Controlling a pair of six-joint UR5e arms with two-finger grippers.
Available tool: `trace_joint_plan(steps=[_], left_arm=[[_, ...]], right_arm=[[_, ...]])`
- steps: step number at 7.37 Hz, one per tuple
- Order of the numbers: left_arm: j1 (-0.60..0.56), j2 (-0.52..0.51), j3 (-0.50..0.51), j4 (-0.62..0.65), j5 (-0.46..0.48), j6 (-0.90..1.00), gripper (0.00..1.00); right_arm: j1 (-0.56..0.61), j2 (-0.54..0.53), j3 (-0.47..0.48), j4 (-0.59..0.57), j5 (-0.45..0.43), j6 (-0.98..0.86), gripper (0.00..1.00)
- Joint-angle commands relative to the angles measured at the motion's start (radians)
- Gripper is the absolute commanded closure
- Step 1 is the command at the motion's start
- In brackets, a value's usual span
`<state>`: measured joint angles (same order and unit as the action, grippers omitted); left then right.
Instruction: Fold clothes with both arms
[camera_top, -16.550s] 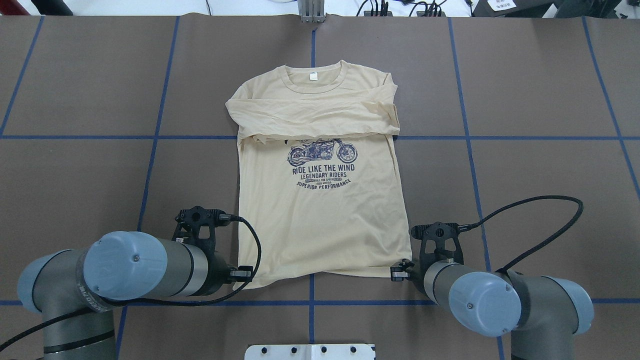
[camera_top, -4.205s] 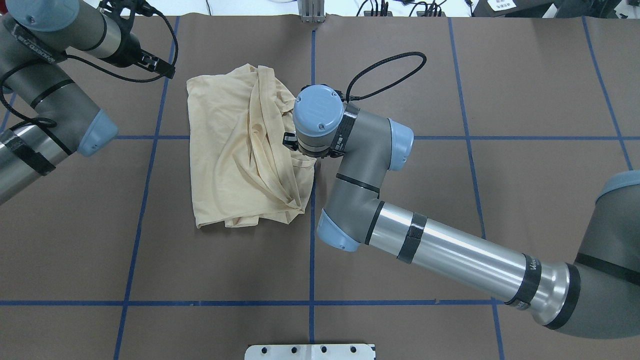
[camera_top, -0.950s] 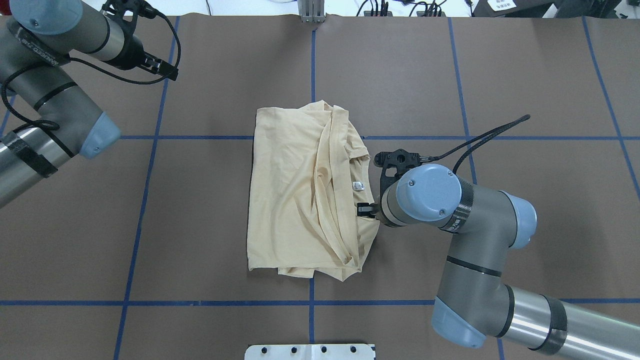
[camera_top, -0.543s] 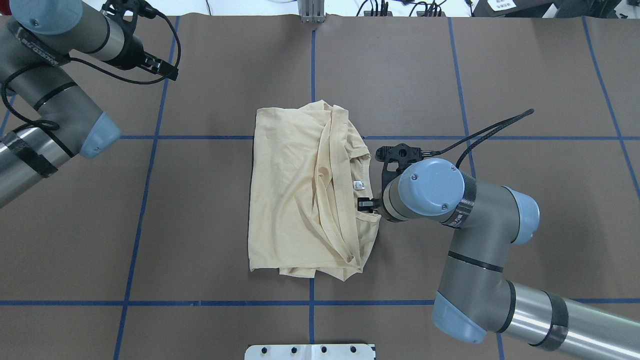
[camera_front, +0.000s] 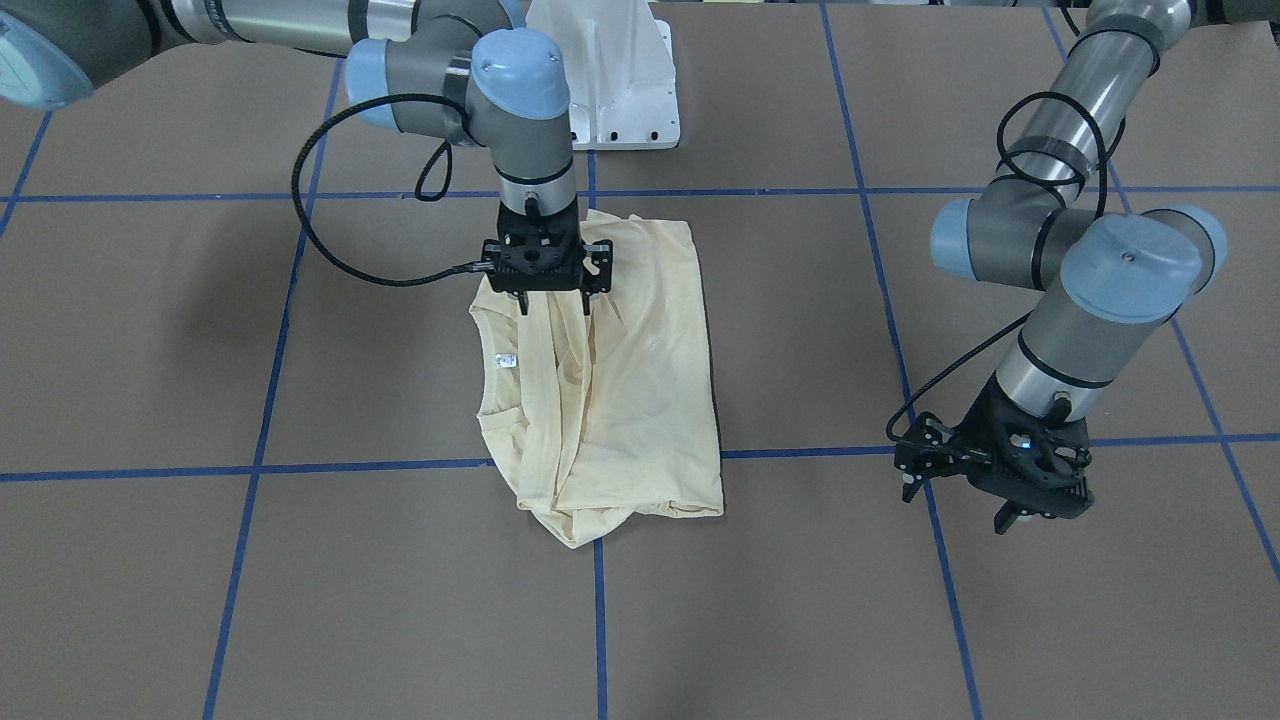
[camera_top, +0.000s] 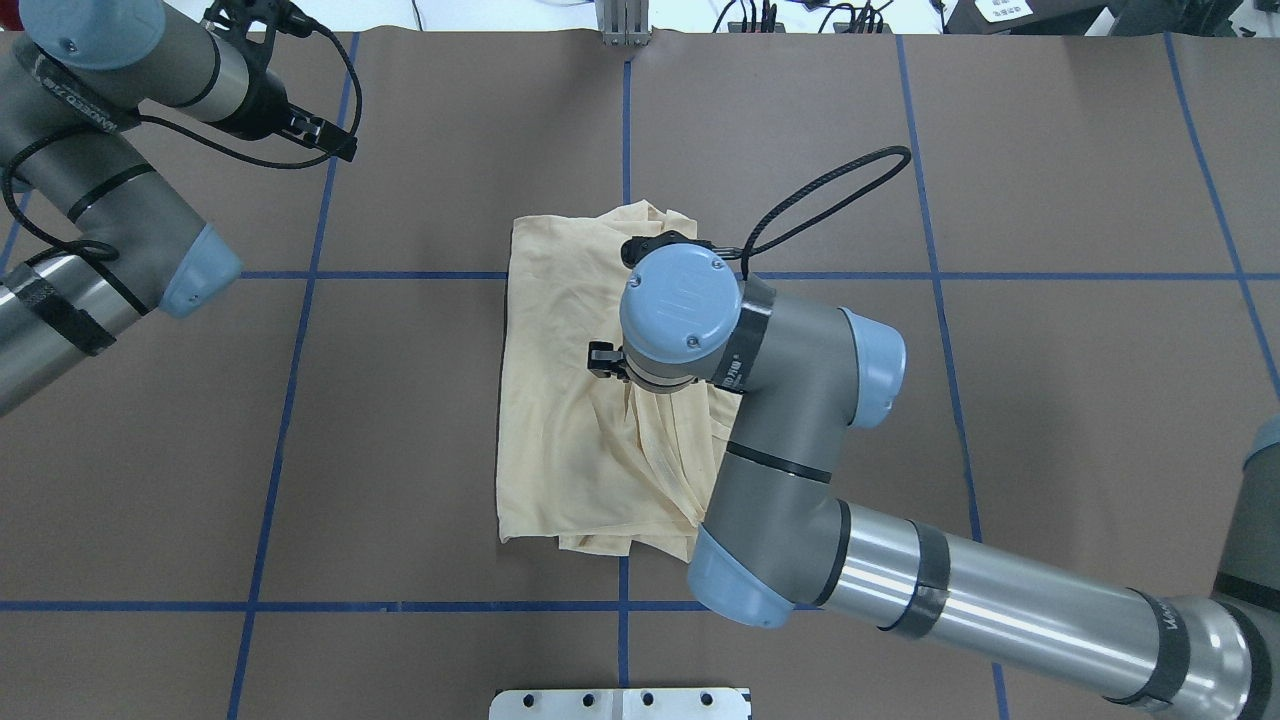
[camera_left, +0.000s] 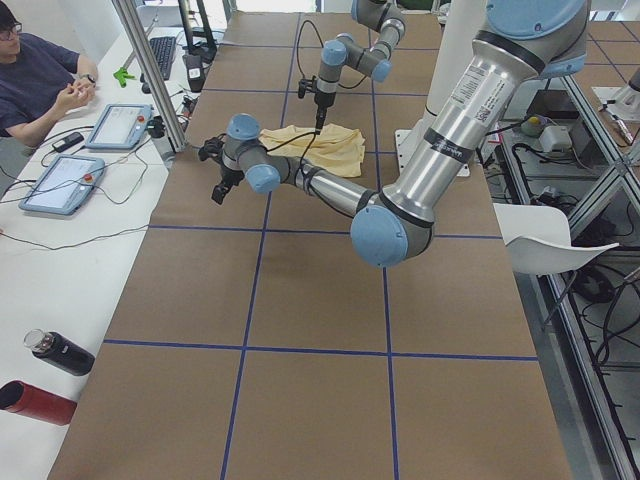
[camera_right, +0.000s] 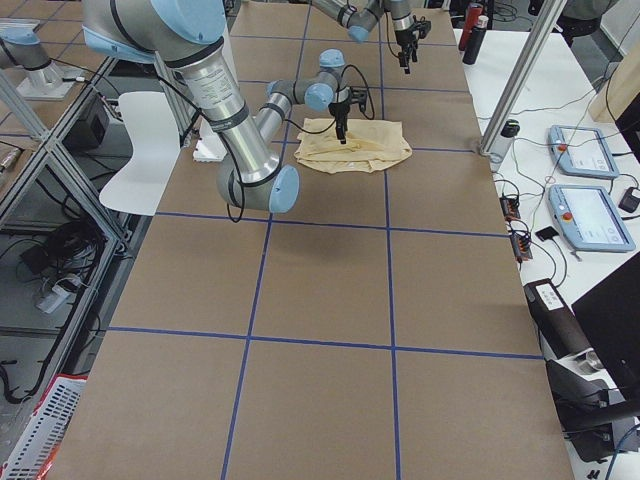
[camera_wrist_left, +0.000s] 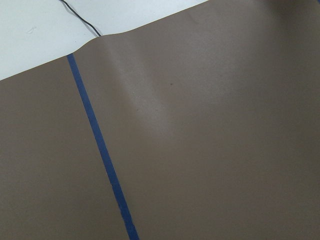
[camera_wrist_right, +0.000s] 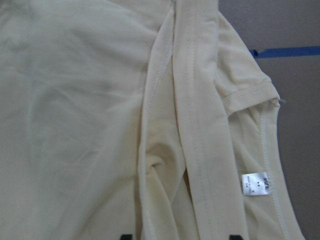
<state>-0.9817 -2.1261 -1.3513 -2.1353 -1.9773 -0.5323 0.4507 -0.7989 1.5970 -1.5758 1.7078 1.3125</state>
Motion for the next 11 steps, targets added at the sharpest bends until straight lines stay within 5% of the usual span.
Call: trace_joint_plan(steps=[1,5,6,7,11], left_arm=[[0.000,0.000,0.000,0.000,0.000,0.000,0.00],[0.000,0.000,0.000,0.000,-0.015,0.000,0.00],[0.000,0.000,0.000,0.000,-0.015,0.000,0.00],[0.000,0.002,0.000,0.000,-0.015,0.000,0.00],[0.000,0.000,0.001,0.000,-0.015,0.000,0.00]], right_arm=[[-0.015,0.035,-0.058,-0.003,0.000,0.002,0.55],[-0.032,0.037,-0.085,-0.003,-0.016,0.001,0.67],[-0.032,0.040,-0.086,-0.003,-0.016,0.001,0.94],[-0.032,0.038,-0.085,-0.004,-0.016,-0.005,1.00],[0.005,-0.087,0.028,-0.006,-0.002,-0.063,1.00]])
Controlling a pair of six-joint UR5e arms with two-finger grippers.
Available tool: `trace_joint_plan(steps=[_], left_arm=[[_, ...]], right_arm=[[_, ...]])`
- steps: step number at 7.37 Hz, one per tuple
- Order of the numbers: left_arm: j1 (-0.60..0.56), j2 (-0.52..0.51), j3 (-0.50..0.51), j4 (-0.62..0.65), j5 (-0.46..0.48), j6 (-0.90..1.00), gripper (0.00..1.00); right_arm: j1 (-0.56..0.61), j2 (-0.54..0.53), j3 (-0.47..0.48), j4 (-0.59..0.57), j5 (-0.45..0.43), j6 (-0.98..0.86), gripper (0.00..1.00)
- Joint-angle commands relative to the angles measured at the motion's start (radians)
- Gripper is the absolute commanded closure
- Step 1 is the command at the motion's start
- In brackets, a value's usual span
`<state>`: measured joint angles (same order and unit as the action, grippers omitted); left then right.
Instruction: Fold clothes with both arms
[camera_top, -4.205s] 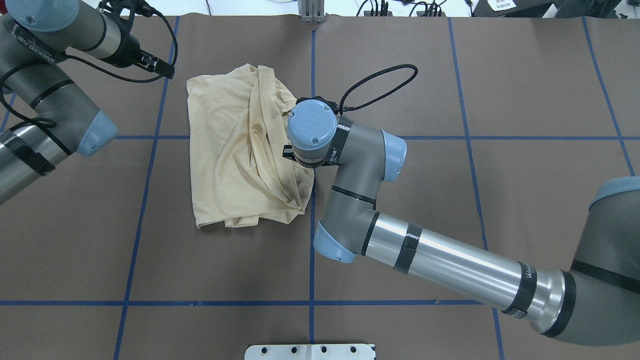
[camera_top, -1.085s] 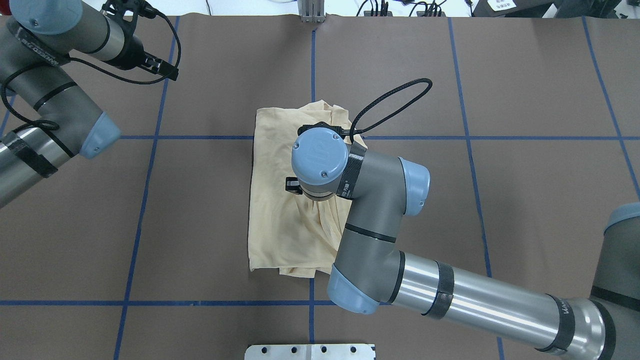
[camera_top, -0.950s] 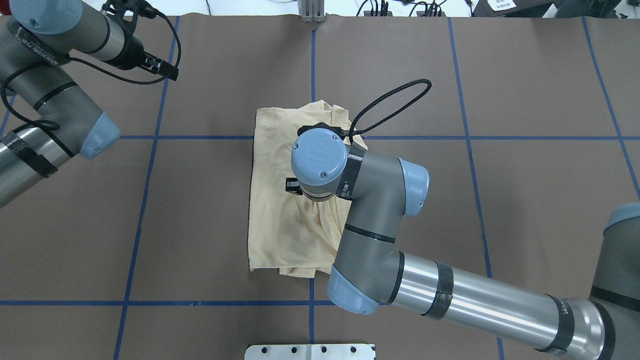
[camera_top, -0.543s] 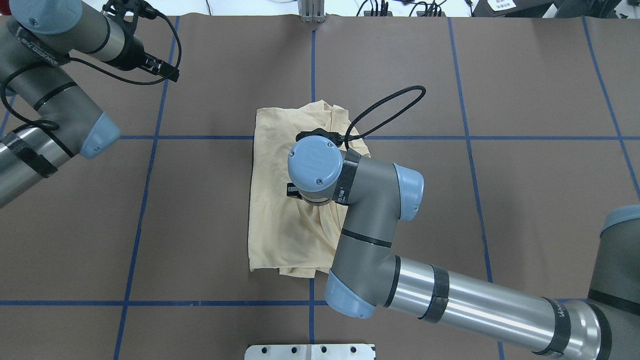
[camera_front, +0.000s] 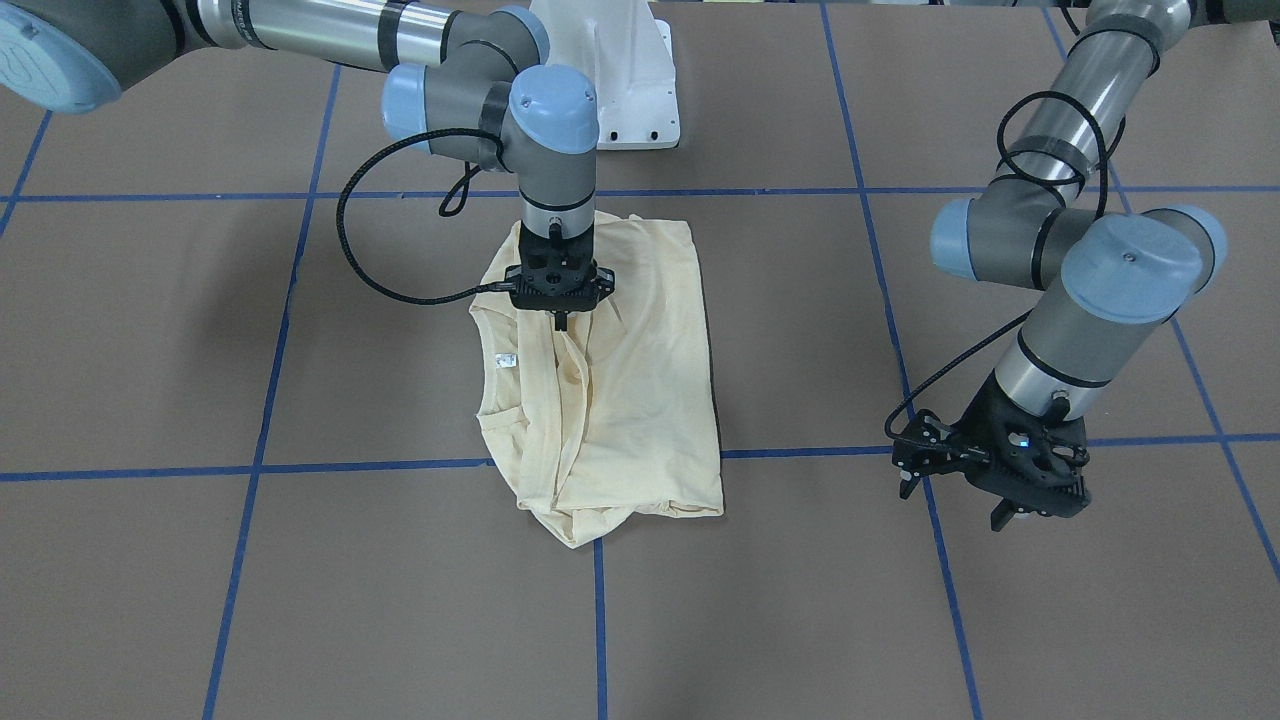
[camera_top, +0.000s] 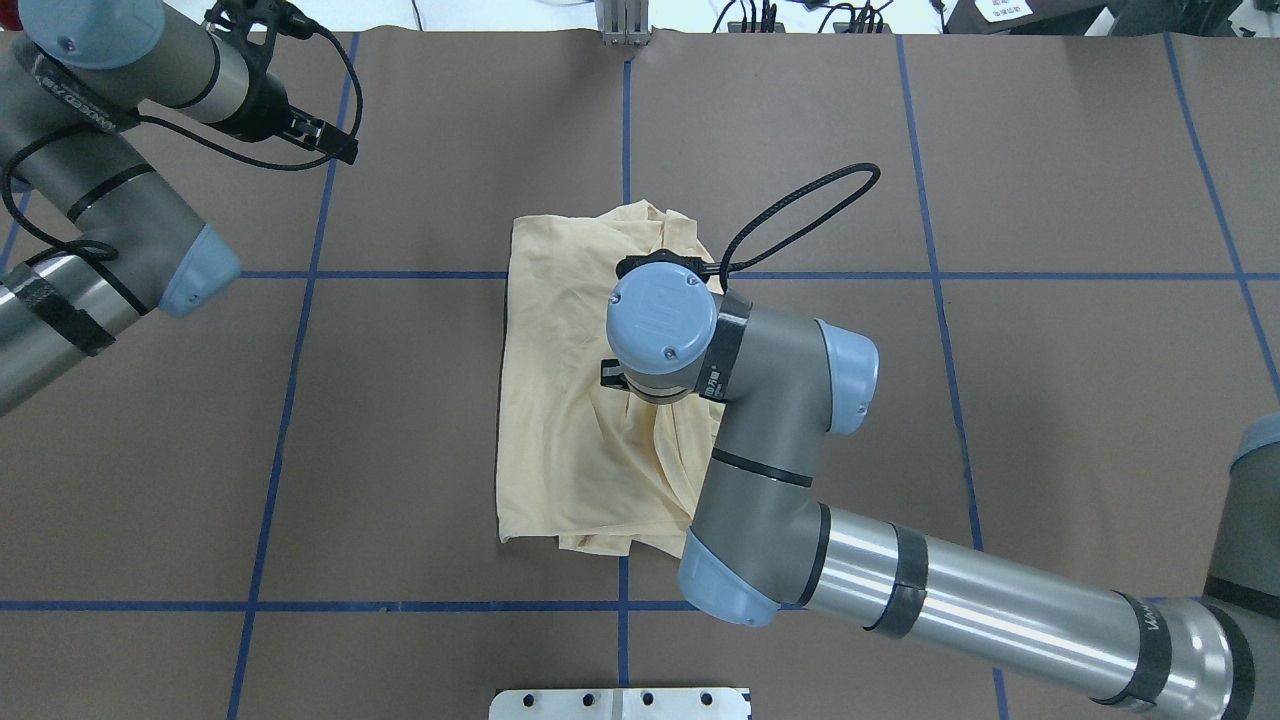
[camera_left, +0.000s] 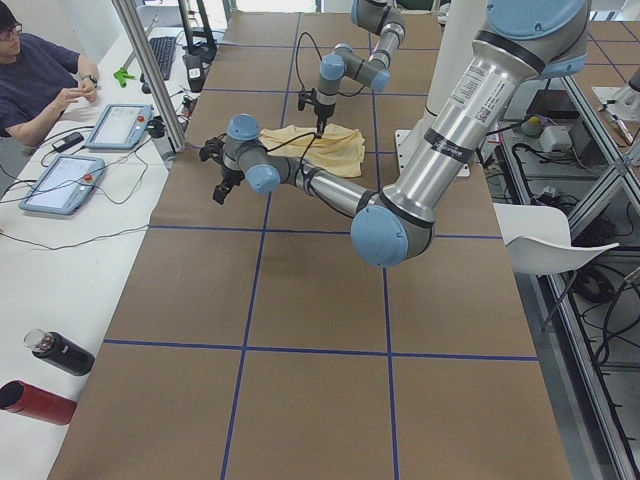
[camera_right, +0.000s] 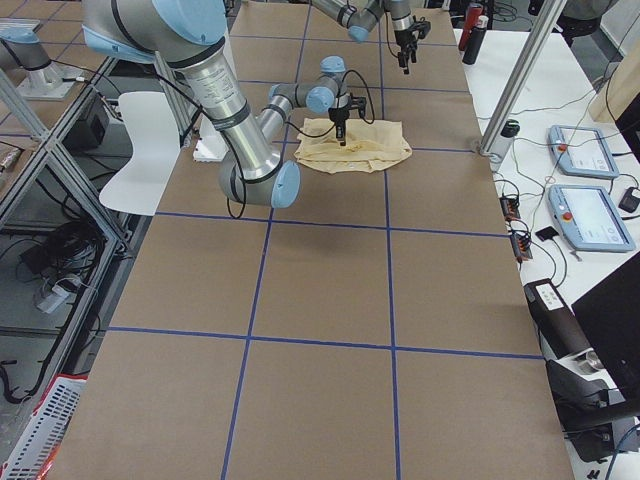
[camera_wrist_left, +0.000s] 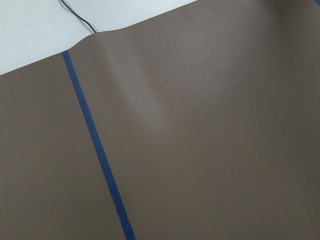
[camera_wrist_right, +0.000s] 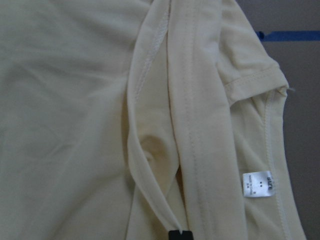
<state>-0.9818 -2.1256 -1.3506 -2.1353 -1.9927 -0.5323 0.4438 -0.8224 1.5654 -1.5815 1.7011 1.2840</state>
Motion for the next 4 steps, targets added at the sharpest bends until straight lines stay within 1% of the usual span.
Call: trace_joint_plan(steps=[1,4], left_arm=[[0.000,-0.001,0.001,0.000,0.000,-0.002,0.00],[0.002,-0.001,0.001,0.000,0.000,-0.002,0.00]], right_arm=[[0.015,-0.107,0.097,0.000,0.005,-0.049,1.00],[0.016,-0.147,0.110,0.003,-0.003,-0.072,1.00]])
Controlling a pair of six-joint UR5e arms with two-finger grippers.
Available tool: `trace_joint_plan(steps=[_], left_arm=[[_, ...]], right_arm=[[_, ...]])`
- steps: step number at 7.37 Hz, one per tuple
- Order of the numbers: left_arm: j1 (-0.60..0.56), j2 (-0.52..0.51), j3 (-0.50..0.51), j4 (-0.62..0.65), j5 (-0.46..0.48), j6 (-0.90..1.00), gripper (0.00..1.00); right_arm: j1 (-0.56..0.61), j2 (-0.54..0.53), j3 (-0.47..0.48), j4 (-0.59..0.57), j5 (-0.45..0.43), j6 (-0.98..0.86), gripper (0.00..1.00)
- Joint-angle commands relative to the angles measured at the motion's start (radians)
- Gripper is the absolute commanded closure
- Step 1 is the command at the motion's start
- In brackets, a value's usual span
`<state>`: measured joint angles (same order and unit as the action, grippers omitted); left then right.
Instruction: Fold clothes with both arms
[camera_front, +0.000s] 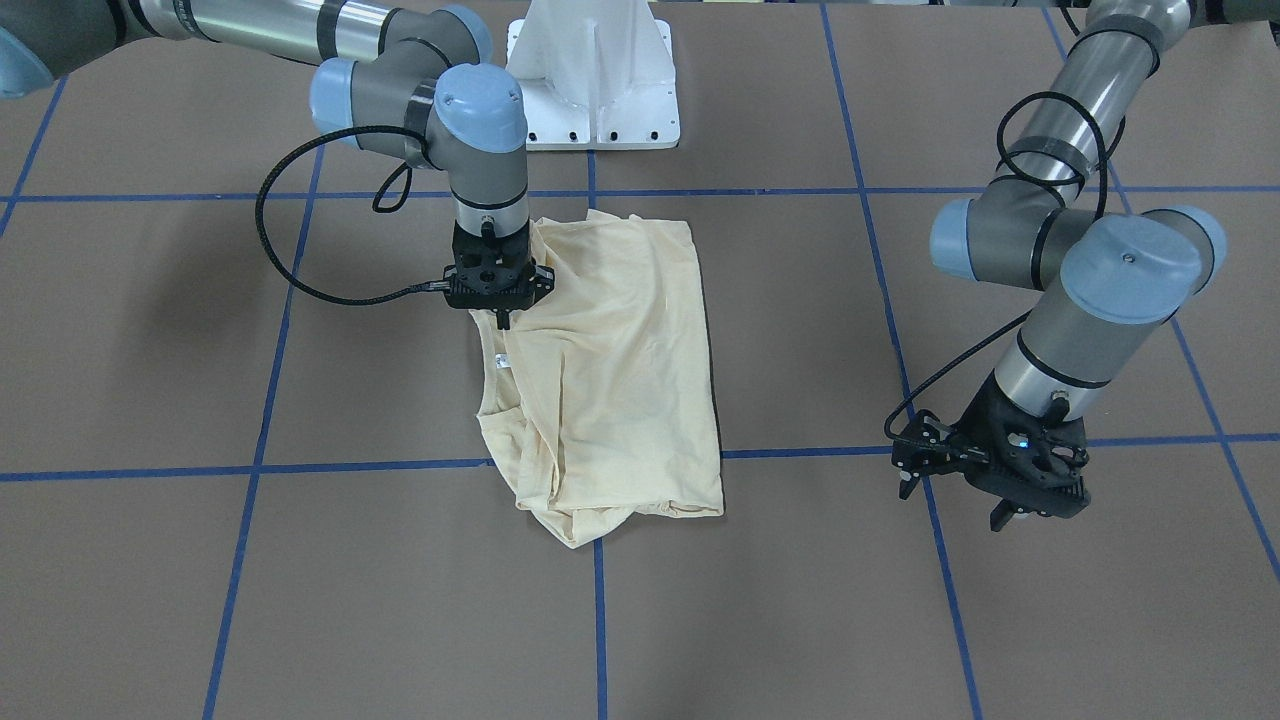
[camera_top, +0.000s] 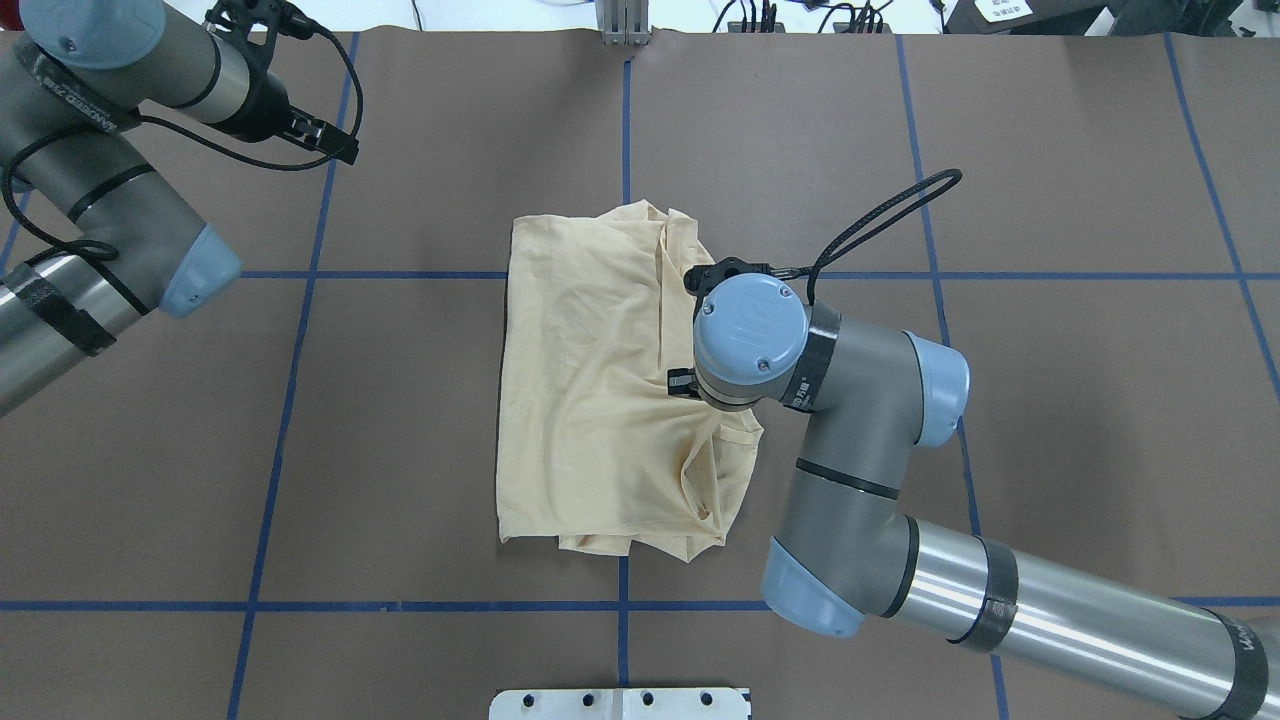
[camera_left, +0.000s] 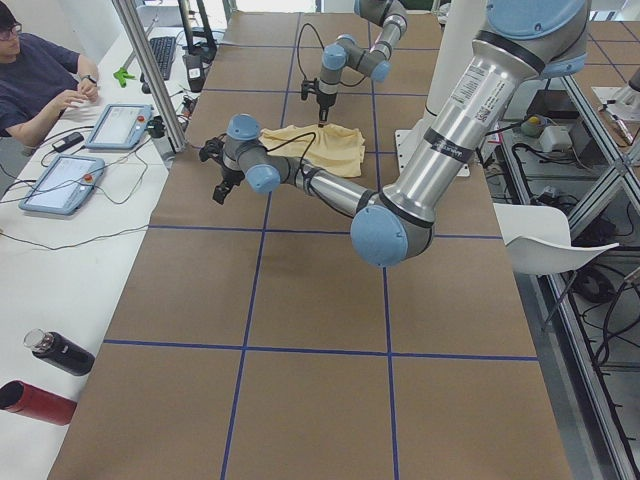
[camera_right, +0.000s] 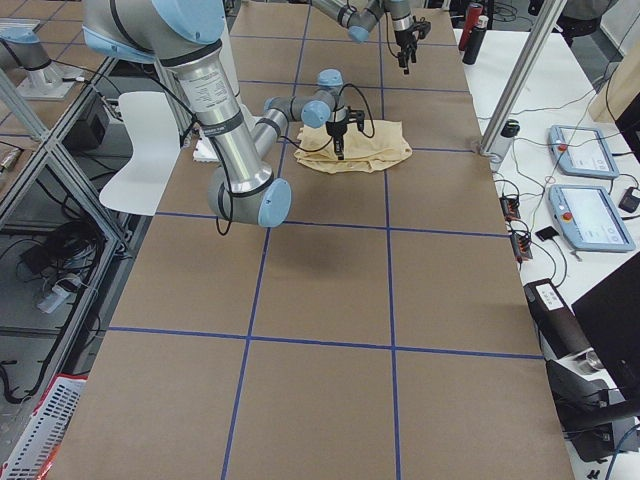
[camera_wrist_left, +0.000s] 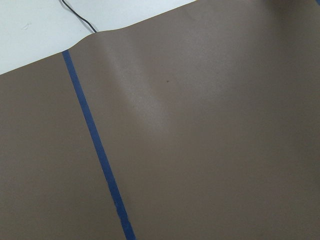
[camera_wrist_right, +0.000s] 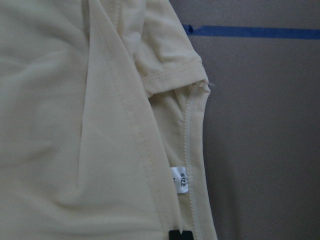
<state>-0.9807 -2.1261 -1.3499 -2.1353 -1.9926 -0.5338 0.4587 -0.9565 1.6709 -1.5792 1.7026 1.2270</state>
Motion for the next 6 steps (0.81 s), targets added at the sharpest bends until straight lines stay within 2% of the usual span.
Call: trace_joint_plan(steps=[1,2,4,6], left_arm=[[0.001,0.000,0.000,0.000,0.000,0.000,0.00],[0.001,0.000,0.000,0.000,0.000,0.000,0.00],[0.001,0.000,0.000,0.000,0.000,0.000,0.00],[0.001,0.000,0.000,0.000,0.000,0.000,0.00]], right_arm=[[0.001,-0.024,0.006,0.001,-0.008,-0.018,1.00],[0.003,-0.022,0.010,0.001,-0.006,-0.018,1.00],[0.005,-0.010,0.036,-0.001,-0.001,-0.011,0.02],[-0.015,-0.005,0.090,-0.059,0.011,0.087,0.01]])
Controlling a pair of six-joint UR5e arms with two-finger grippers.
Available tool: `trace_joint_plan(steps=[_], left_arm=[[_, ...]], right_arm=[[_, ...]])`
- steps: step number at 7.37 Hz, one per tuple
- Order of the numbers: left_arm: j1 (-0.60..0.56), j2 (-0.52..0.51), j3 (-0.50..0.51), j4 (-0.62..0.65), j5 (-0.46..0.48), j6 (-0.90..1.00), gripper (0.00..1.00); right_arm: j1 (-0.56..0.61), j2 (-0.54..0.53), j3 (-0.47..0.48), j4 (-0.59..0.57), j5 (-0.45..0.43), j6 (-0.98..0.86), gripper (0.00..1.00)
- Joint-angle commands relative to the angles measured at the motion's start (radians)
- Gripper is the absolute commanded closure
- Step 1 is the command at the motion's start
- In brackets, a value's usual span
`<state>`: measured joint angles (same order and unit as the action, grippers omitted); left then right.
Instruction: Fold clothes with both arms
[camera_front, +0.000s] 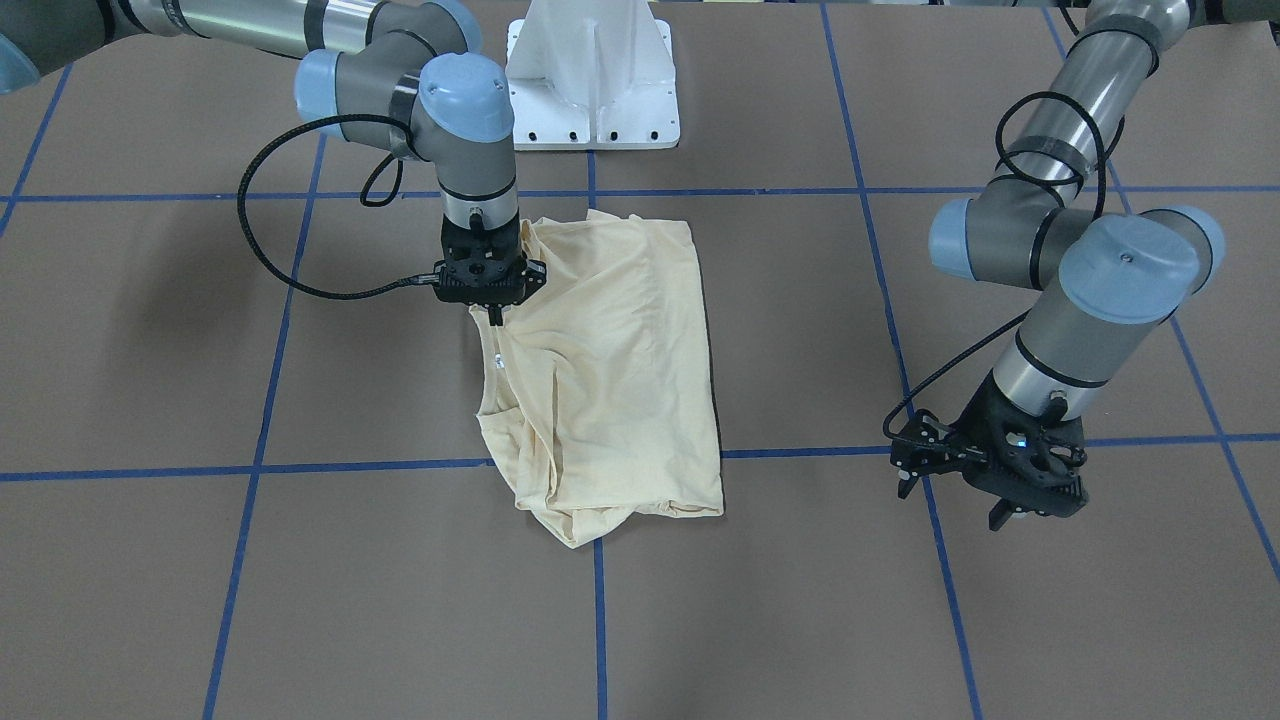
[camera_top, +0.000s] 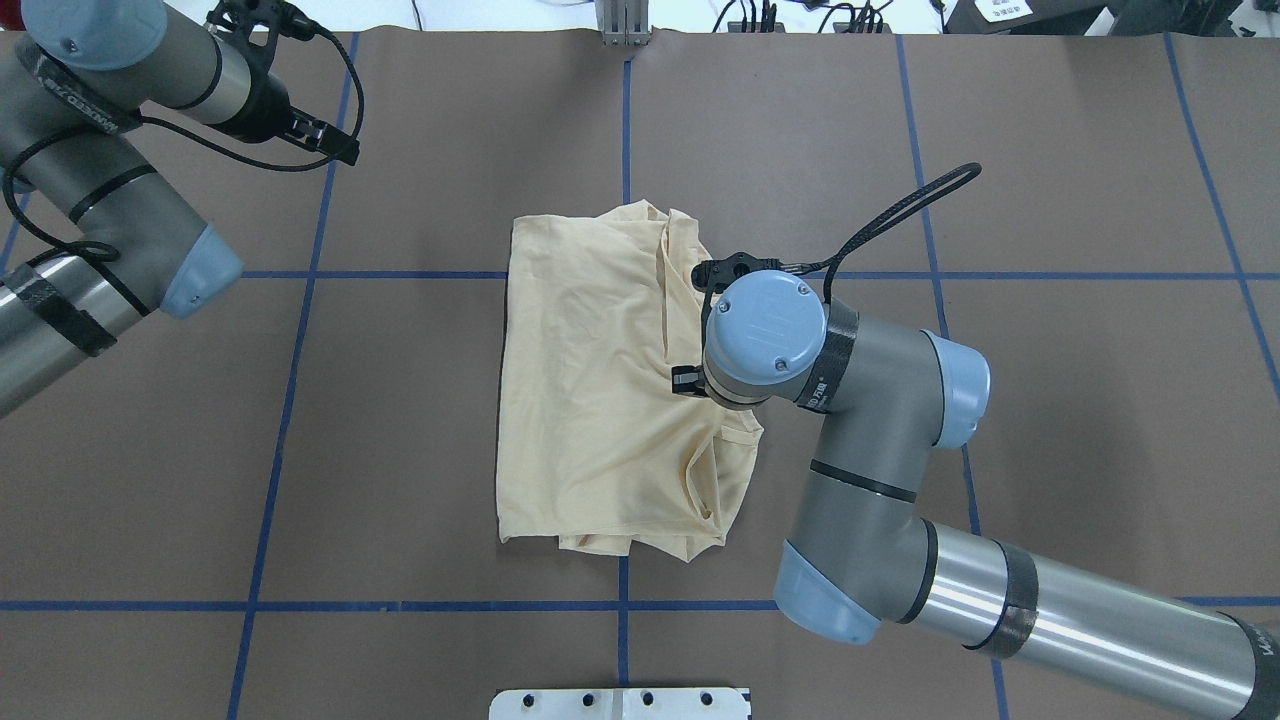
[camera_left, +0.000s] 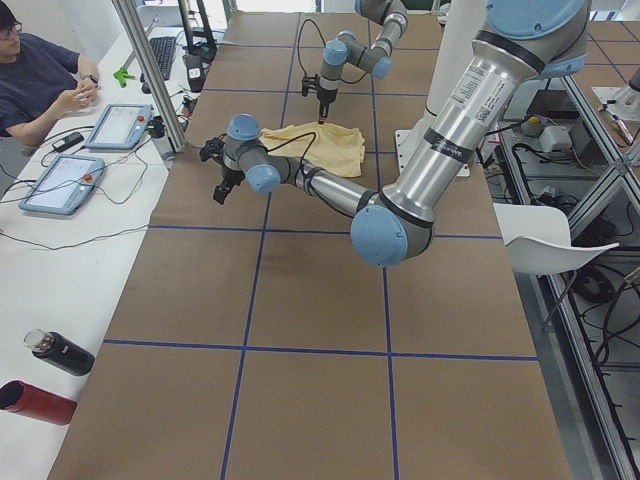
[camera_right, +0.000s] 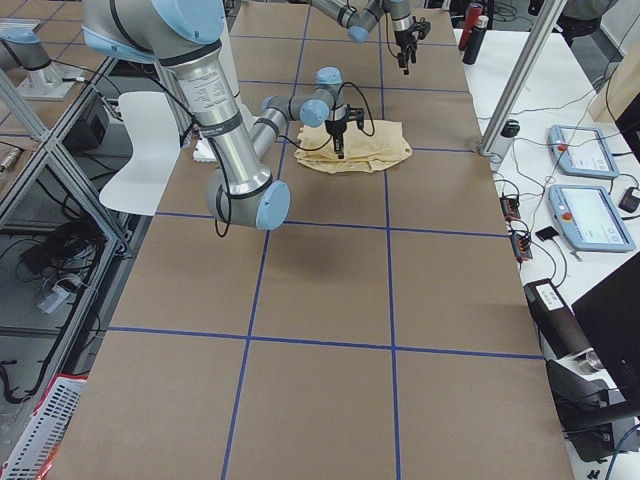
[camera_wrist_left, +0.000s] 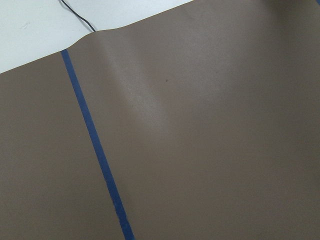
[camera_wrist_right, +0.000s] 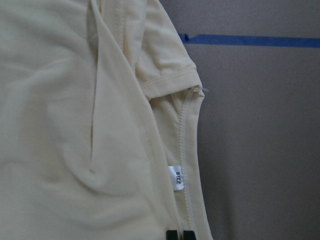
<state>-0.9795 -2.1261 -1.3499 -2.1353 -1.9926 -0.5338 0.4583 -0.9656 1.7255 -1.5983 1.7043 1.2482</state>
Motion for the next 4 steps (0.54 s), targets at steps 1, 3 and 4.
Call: trace_joint_plan(steps=[1,3,4], left_arm=[[0.001,0.000,0.000,0.000,0.000,0.000,0.00],[0.001,0.000,-0.002,0.000,0.000,0.000,0.00],[0.001,0.000,-0.002,0.000,0.000,0.000,0.00]], right_arm=[[-0.044,0.013,0.057,-0.069,0.011,0.123,0.01],[-0.119,0.039,0.048,-0.075,-0.015,0.200,0.03],[-0.150,0.039,0.045,-0.095,-0.043,0.203,0.05]])
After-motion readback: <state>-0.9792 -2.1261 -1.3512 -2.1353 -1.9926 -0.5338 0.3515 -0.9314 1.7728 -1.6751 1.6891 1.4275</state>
